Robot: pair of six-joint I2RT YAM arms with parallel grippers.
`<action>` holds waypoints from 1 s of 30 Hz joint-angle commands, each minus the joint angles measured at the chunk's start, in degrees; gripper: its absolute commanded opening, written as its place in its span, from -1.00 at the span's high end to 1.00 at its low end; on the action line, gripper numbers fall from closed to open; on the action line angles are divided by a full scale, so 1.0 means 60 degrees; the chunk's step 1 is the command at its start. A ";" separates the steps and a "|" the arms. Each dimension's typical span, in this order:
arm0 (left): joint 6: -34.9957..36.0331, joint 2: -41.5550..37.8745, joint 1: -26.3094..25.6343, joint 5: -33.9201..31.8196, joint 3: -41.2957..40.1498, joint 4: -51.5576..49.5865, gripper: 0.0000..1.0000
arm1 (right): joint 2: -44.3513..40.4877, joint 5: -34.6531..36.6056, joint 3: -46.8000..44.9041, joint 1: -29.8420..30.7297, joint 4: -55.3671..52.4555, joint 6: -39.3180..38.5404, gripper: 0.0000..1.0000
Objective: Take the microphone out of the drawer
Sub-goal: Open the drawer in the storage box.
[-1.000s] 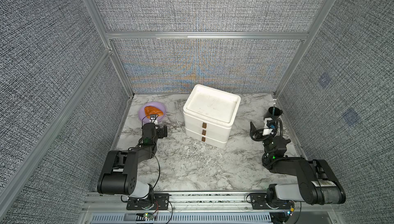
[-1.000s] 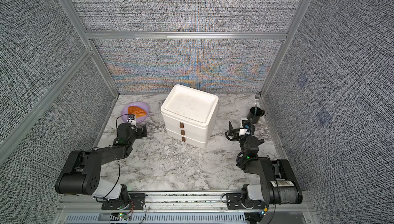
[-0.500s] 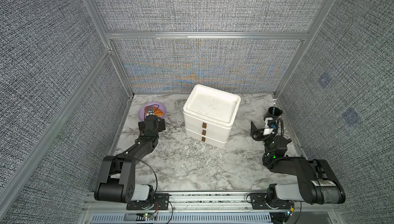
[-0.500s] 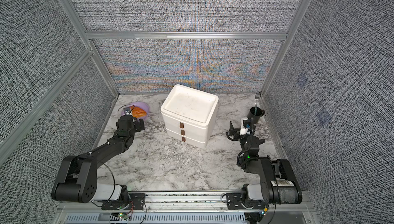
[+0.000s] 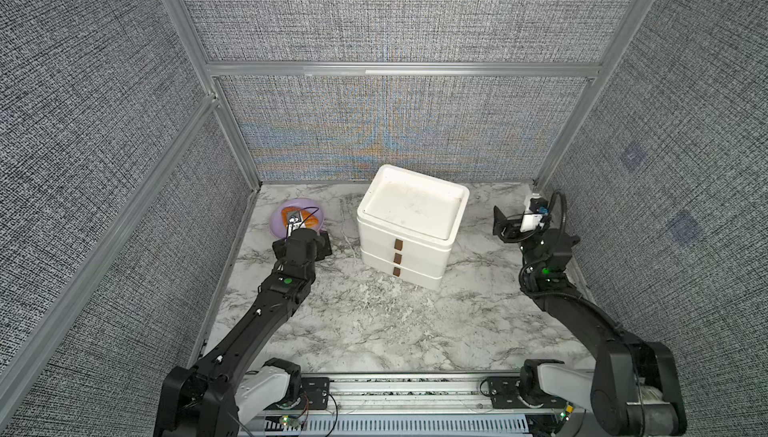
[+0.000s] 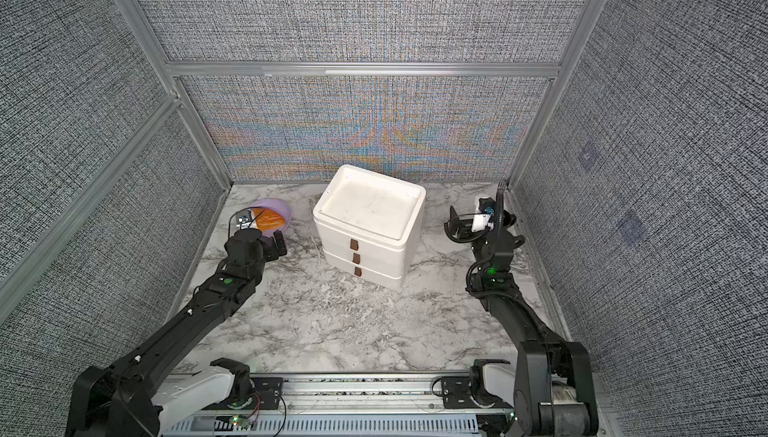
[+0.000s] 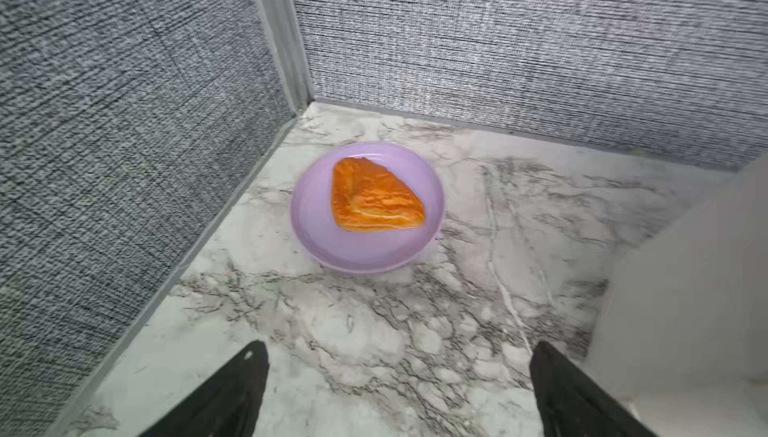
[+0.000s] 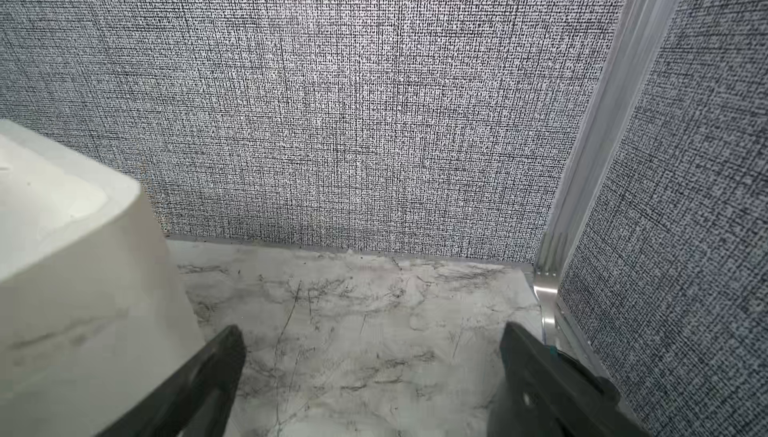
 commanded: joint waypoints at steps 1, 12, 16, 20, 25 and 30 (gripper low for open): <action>-0.0229 -0.0355 -0.0459 0.0528 -0.0074 -0.0222 -1.00 | -0.0211 -0.0712 0.0902 0.0053 -0.1971 0.0089 -0.96; 0.0096 -0.0916 -0.1864 0.2344 -0.0740 0.0649 -1.00 | 0.0447 -0.4074 0.4346 0.0358 -0.4806 0.0009 -0.95; 0.0559 -0.0857 -0.2220 0.3468 -0.0852 0.1233 -1.00 | 0.0831 -0.4433 0.5170 0.0590 -0.5460 -0.0063 -0.96; 0.1037 -0.0379 -0.2508 0.4572 -0.0914 0.1995 -0.99 | 0.1503 -0.4809 0.6109 0.0812 -0.6364 -0.0094 -0.95; 0.1373 0.0397 -0.2880 0.4831 -0.0803 0.2855 -0.94 | 0.2197 -0.4179 0.7062 0.1143 -0.7375 -0.0078 -0.96; 0.1487 0.0967 -0.3197 0.4737 -0.0549 0.3283 -0.90 | 0.2750 -0.3373 0.7963 0.1597 -0.8611 -0.0708 -0.94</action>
